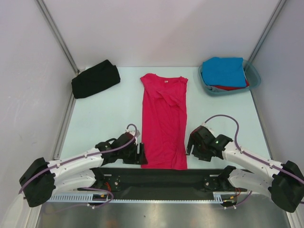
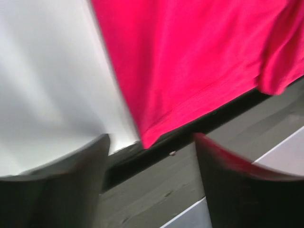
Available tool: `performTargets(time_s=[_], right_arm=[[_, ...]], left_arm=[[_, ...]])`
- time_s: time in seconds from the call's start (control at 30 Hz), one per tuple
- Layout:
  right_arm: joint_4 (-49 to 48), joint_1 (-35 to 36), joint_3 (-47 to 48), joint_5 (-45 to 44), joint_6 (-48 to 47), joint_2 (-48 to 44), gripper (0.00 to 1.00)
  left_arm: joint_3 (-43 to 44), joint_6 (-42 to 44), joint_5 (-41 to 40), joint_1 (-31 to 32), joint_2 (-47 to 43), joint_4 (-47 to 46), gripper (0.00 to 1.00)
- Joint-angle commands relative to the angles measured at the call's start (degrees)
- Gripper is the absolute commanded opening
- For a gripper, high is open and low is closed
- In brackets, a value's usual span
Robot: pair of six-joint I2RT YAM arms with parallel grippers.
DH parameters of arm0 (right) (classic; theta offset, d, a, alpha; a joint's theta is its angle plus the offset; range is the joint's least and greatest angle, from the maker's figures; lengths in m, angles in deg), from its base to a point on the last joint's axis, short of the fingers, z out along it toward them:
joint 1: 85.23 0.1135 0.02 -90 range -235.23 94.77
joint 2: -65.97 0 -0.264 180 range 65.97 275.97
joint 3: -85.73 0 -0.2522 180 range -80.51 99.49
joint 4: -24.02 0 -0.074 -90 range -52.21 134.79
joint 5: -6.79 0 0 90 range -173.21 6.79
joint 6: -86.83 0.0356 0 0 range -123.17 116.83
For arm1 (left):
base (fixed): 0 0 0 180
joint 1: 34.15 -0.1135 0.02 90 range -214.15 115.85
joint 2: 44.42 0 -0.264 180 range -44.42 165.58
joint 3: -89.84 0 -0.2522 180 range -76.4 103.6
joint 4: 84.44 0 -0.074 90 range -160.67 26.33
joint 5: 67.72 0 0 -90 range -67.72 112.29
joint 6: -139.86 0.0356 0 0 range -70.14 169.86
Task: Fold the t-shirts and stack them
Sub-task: Fold the tshirt
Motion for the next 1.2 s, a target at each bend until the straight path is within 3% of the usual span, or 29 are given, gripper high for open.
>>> performTargets(time_s=[0.0,0.07,0.2,0.37,0.47,0.63,0.7,0.9,0.93,1.17], right_arm=[[2.17,0.07,4.66,-6.66,-1.97,0.45,0.81],[3.14,-0.46,7.71,-8.25,-3.2,1.76,0.81],[3.5,-1.25,11.86,-10.89,-5.75,4.57,0.81],[2.79,-2.92,14.14,-12.2,-7.87,6.86,0.81],[3.41,-5.2,15.38,-14.14,-8.83,7.13,0.81],[2.79,-10.21,16.61,-13.97,-11.03,5.9,0.81],[2.79,-12.06,16.7,-13.79,-11.73,5.11,0.8],[2.01,-15.05,15.47,-12.48,-12.44,4.84,0.8],[2.0,-15.14,15.47,-12.3,-12.44,5.02,0.81],[1.74,-15.67,15.47,-11.51,-12.88,5.98,0.8]], left_arm=[[3.47,3.51,-3.4,0.48,-3.38,2.17,0.84],[5.84,4.92,-4.71,0.48,-4.86,1.91,0.92],[9.7,9.31,-4.19,0.48,-0.93,-3.44,0.93],[16.91,12.48,-0.07,0.39,12.77,-14.58,0.76],[20.43,13.1,3.89,0.39,21.74,-20.31,0.71],[25.96,12.49,10.92,0.39,34.65,-29.36,0.72],[26.85,12.05,12.33,0.39,36.78,-31.48,0.72],[31.33,12.4,15.76,0.3,42.14,-35.26,0.58],[32.38,12.4,16.2,0.3,42.67,-35.79,0.52],[35.38,11.61,17.17,0.21,46.37,-36.5,0.48]])
